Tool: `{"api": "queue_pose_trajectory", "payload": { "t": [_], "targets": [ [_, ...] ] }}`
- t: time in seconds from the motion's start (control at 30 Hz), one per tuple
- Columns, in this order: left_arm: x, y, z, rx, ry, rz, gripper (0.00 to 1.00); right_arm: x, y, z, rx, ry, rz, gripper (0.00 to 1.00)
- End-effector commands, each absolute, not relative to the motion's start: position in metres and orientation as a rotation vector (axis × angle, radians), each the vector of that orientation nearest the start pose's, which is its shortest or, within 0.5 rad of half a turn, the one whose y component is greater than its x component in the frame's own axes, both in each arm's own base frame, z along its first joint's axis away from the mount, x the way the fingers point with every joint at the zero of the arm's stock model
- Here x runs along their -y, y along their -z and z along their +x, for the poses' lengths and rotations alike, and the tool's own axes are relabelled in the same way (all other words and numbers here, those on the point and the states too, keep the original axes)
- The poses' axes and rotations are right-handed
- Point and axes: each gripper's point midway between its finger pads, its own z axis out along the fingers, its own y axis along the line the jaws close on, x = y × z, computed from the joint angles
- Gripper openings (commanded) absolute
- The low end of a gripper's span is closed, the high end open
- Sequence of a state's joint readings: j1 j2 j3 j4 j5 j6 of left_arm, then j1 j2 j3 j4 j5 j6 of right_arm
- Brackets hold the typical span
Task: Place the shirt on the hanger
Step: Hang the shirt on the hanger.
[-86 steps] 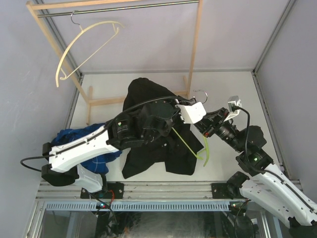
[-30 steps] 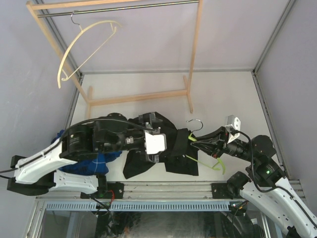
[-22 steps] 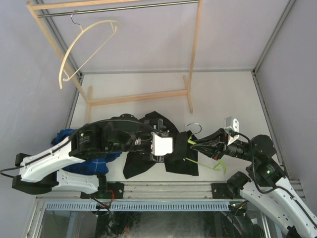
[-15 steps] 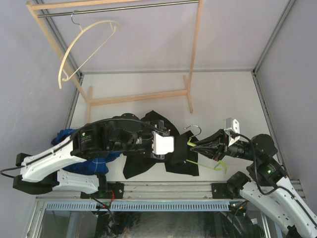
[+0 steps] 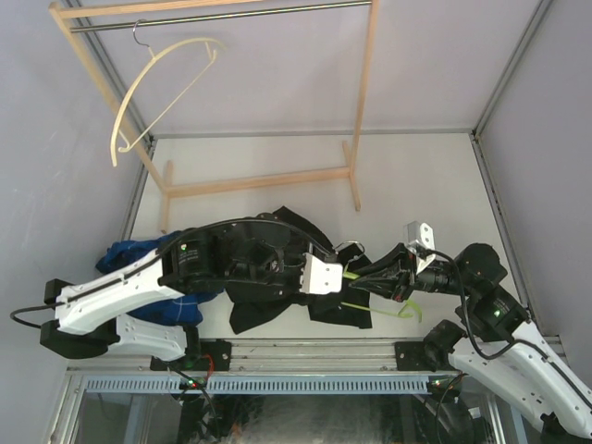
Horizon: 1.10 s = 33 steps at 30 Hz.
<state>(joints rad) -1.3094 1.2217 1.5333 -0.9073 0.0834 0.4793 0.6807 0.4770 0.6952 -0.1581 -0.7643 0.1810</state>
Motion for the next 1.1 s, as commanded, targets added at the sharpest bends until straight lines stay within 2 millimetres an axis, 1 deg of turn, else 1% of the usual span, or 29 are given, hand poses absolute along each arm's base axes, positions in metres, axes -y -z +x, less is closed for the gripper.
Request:
{"api": "queue_pose_trajectory", "payload": {
  "t": [0.0, 0.03, 0.1, 0.17, 0.2, 0.3, 0.4, 0.47, 0.5, 0.57, 0.67, 0.77, 0.87, 0.97, 1.07],
  "targets": [
    [0.317, -0.337, 0.084, -1.338, 0.618, 1.730, 0.30, -0.226, -0.353, 0.079, -1.183, -1.195, -1.012, 0.00],
    [0.316, -0.338, 0.085, -1.340, 0.614, 1.726, 0.26, -0.226, -0.353, 0.078, -1.185, -1.194, -1.012, 0.00],
    [0.313, -0.340, 0.087, -1.345, 0.605, 1.709, 0.14, -0.225, -0.352, 0.079, -1.190, -1.189, -1.009, 0.00],
    [0.310, -0.343, 0.089, -1.351, 0.591, 1.689, 0.03, -0.224, -0.352, 0.081, -1.197, -1.180, -0.998, 0.05],
    [0.308, -0.343, 0.091, -1.357, 0.580, 1.673, 0.01, -0.223, -0.351, 0.082, -1.205, -1.175, -0.991, 0.09],
    [0.300, -0.344, 0.100, -1.376, 0.535, 1.618, 0.00, -0.219, -0.349, 0.090, -1.241, -1.134, -0.941, 0.25],
    [0.287, -0.346, 0.112, -1.407, 0.468, 1.544, 0.00, -0.210, -0.347, 0.099, -1.282, -1.078, -0.862, 0.36],
    [0.275, -0.346, 0.118, -1.430, 0.427, 1.505, 0.00, -0.203, -0.346, 0.105, -1.313, -1.038, -0.805, 0.45],
    [0.268, -0.346, 0.120, -1.437, 0.412, 1.486, 0.00, -0.198, -0.344, 0.108, -1.331, -1.017, -0.770, 0.47],
    [0.255, -0.349, 0.122, -1.444, 0.398, 1.445, 0.00, -0.190, -0.342, 0.112, -1.358, -0.990, -0.711, 0.50],
    [0.233, -0.362, 0.122, -1.432, 0.399, 1.353, 0.00, -0.176, -0.339, 0.119, -1.402, -0.952, -0.594, 0.51],
    [0.211, -0.379, 0.124, -1.411, 0.398, 1.254, 0.00, -0.163, -0.331, 0.126, -1.459, -0.929, -0.463, 0.52],
    [0.188, -0.401, 0.130, -1.386, 0.385, 1.110, 0.00, -0.152, -0.321, 0.132, -1.513, -0.908, -0.359, 0.53],
    [0.165, -0.422, 0.138, -1.374, 0.362, 0.962, 0.00, -0.151, -0.313, 0.129, -1.542, -0.945, -0.319, 0.53],
    [0.153, -0.437, 0.144, -1.366, 0.352, 0.860, 0.00, -0.161, -0.311, 0.124, -1.548, -1.016, -0.332, 0.52]
  ]
}}
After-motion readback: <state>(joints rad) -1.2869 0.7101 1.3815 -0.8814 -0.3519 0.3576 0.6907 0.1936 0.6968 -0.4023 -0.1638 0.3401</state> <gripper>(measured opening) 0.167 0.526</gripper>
